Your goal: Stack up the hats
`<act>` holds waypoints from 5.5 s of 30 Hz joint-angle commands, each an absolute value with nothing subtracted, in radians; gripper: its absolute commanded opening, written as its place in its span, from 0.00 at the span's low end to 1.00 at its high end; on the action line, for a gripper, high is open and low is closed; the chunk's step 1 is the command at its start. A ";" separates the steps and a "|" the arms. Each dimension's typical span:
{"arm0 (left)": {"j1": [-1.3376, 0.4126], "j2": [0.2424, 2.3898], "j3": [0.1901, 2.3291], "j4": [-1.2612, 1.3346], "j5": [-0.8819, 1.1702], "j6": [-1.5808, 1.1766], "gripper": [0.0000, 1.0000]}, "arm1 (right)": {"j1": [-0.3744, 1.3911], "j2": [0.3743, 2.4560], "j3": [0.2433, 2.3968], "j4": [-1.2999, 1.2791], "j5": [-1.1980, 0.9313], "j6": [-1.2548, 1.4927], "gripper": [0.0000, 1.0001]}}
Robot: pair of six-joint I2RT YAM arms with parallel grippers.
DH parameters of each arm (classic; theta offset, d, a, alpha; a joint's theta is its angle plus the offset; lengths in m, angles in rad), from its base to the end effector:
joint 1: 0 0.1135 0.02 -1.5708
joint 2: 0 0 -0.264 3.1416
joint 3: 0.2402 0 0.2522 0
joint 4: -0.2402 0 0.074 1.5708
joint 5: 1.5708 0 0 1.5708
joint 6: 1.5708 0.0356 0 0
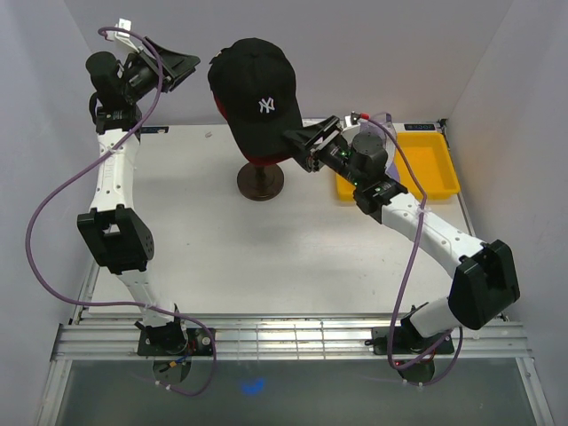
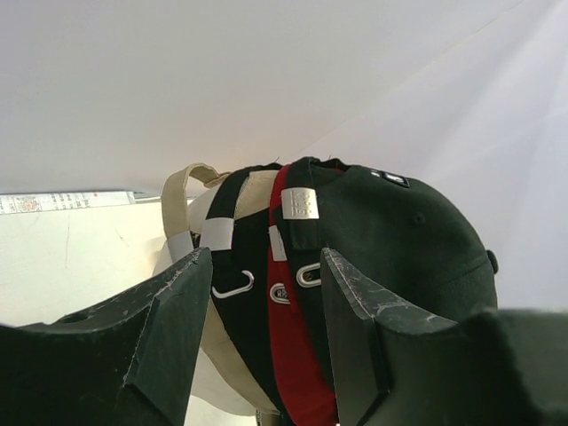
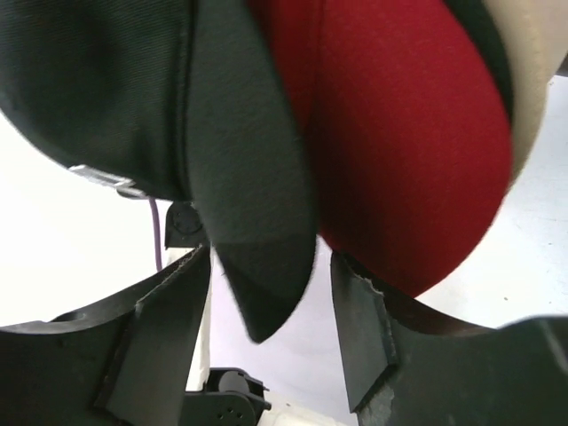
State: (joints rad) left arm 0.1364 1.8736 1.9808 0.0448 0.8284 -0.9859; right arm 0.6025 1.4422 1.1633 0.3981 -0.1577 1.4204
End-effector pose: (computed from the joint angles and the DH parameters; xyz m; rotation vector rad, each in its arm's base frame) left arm 0.4323 0.0329 0.4662 -0.1406 1.5967 -1.2563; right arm 0.2824 0.2010 0.3785 0.5412 1.6322 1.7078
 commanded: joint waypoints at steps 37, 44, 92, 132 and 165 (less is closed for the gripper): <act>0.104 1.937 2.092 0.120 0.884 -0.884 0.63 | 0.368 1.667 1.229 0.465 -0.531 1.746 0.08; 0.074 2.006 2.184 0.106 0.841 -0.848 0.63 | 0.353 1.698 1.264 0.423 -0.571 1.727 0.08; -0.089 2.152 2.258 -0.505 0.420 -0.589 0.00 | 0.336 1.706 1.135 0.411 -0.474 1.775 0.08; -0.069 2.065 2.230 -0.537 0.472 -0.514 0.00 | 0.299 1.830 1.606 -0.250 -0.325 1.319 0.41; -0.038 2.068 2.247 -0.535 0.506 -0.528 0.31 | 0.302 1.876 1.858 -0.522 -0.279 0.996 0.51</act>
State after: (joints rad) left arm -0.0429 2.0190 2.2852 -0.3252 0.4816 -0.5652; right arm 0.2848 1.8393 1.8496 -0.4099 -0.2981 1.0714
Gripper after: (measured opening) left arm 0.284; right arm 0.506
